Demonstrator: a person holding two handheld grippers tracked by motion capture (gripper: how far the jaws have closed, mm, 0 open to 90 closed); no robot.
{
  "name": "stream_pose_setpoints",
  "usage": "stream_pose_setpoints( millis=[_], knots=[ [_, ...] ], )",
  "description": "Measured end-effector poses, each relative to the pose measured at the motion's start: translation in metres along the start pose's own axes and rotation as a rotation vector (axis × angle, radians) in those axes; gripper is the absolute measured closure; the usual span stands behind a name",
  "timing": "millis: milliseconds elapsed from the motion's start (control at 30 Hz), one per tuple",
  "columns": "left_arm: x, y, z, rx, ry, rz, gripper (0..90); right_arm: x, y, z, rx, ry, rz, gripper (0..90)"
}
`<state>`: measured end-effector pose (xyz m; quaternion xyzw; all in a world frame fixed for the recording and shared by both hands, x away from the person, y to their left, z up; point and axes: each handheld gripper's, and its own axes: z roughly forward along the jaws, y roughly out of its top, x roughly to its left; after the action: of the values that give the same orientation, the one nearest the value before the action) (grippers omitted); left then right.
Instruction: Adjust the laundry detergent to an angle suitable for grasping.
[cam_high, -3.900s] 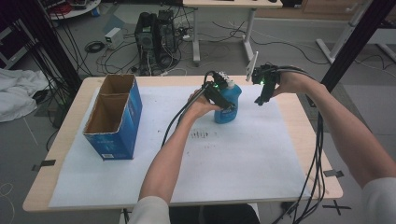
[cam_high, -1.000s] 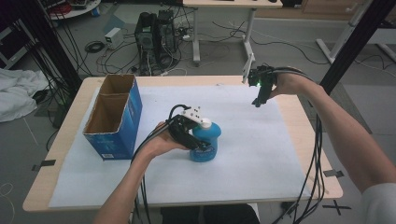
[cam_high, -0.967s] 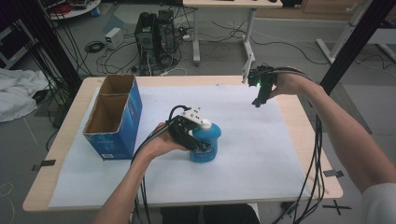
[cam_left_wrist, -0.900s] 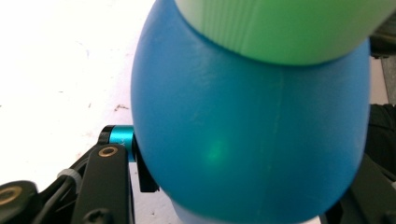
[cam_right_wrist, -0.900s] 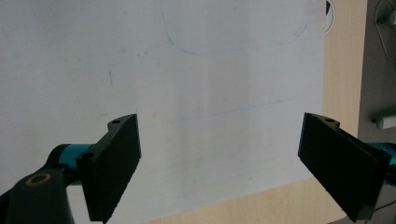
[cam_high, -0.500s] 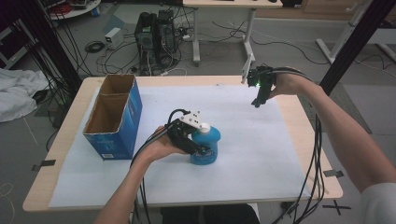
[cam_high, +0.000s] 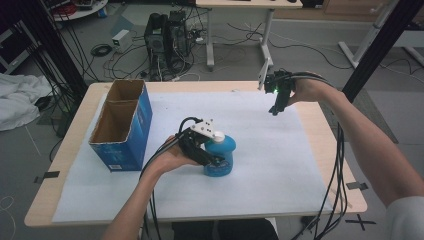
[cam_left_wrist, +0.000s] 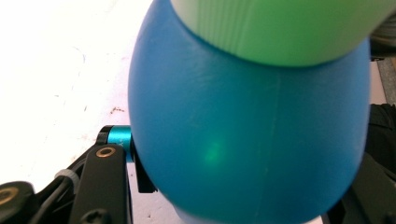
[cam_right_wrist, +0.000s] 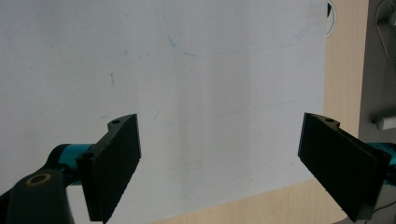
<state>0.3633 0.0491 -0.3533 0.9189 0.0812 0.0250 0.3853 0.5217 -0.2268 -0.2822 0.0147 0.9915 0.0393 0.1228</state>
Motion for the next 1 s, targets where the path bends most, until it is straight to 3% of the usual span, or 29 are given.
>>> stream_pose_setpoints(
  millis=[300,1000],
  knots=[
    [-0.0007,0.0001,0.0008,-0.008,0.002,-0.007,42.7,0.0002,0.0005,0.0002,0.0,0.002,0.007,12.3],
    [-0.0015,-0.0011,-0.0001,0.024,-0.003,-0.021,36.6,0.0014,0.0028,-0.0001,0.005,0.002,-0.002,12.3]
  ],
)
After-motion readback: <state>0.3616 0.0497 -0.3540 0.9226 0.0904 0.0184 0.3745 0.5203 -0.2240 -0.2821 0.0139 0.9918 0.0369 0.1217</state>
